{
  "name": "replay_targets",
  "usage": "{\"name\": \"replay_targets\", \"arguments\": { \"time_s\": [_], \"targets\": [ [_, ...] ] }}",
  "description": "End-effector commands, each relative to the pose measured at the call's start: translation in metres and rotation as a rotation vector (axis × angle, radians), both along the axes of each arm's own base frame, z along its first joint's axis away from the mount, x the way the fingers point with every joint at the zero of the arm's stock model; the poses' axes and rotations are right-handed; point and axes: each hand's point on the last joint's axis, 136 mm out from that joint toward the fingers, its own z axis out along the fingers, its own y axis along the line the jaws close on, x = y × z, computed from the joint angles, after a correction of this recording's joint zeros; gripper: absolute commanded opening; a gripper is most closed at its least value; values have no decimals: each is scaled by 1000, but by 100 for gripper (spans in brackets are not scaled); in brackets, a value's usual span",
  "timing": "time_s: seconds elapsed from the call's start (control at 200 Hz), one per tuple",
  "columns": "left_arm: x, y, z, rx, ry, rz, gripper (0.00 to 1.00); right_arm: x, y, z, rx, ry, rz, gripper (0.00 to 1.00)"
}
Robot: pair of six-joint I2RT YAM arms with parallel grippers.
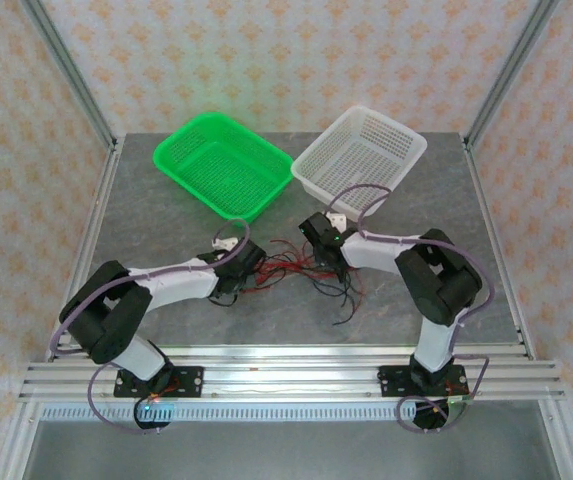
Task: Untangle the cables
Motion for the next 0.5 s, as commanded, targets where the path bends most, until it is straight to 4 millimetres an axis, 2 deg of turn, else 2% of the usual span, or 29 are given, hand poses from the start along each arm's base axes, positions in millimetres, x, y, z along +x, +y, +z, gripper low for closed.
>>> {"name": "replay_targets", "arguments": {
  "time_s": [0.0,0.115,0.19,0.35,0.44,0.495],
  "targets": [
    [10,23,2,146,-5,-16,11,-19,-37,-10,-140,40,-29,33],
    [24,22,12,166,-41,-22,10,-18,-33,-6,-118,27,-14,33],
    [31,14,30,125,-90,-47,11,-14,-30,2,-108,6,0,33],
    [37,-4,94,2,-227,-108,27,-1,-16,38,-70,-64,66,36],
    [33,-8,131,-62,-298,-131,36,3,0,65,-3,-112,146,38],
    [29,-7,148,-89,-326,-134,39,2,14,81,46,-136,225,39]
  ]
}}
